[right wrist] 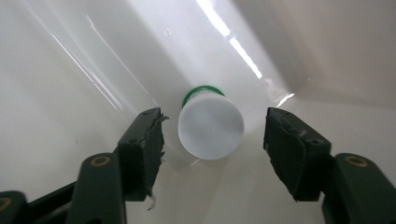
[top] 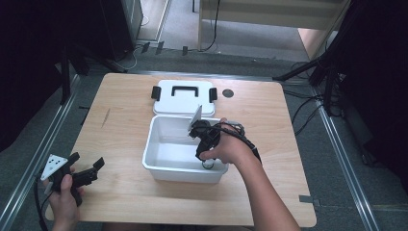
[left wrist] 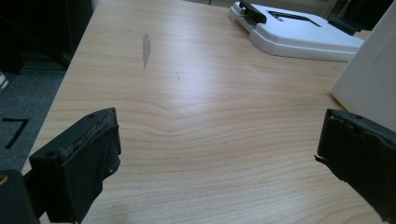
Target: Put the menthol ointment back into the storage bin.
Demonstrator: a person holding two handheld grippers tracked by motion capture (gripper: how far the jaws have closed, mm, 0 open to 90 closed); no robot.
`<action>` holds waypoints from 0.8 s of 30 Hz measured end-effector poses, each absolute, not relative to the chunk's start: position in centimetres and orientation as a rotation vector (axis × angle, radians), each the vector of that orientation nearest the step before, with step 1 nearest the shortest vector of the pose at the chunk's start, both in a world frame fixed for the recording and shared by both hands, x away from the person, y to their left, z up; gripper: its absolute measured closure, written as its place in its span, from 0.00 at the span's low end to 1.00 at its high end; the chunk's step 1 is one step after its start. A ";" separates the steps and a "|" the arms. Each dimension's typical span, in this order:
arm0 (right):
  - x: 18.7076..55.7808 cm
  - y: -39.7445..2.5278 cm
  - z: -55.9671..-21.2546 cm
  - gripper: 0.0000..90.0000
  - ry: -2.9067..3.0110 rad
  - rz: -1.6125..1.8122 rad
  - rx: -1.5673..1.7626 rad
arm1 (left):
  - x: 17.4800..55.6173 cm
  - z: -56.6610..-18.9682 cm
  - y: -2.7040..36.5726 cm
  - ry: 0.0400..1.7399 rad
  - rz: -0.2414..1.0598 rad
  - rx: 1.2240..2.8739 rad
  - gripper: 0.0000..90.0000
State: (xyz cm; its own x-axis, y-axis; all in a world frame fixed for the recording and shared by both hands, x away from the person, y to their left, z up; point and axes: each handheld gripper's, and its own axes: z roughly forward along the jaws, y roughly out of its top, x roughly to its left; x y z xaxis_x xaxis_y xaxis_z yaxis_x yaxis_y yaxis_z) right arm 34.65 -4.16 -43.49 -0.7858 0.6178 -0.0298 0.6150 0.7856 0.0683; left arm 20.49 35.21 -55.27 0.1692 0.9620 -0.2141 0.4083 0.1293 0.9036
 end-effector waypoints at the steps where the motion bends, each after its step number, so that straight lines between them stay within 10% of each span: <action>1: 34.6 -4.3 -43.1 0.41 2.915 0.097 1.007 | 20.5 -55.3 35.2 1.406 0.701 1.448 0.00; 24: 33.6 -9.6 -35.3 0.25 2.806 0.306 1.048 | 20.5 -55.3 35.2 1.404 0.705 1.451 0.00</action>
State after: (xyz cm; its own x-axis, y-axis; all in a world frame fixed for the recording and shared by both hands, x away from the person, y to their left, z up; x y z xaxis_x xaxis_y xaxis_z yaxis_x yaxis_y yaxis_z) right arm 33.56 -9.57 -35.31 -0.7504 0.6590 -0.0509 0.6326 0.7384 0.2338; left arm 20.49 35.19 -55.26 0.1698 0.9629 -0.2096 0.4068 0.1252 0.9049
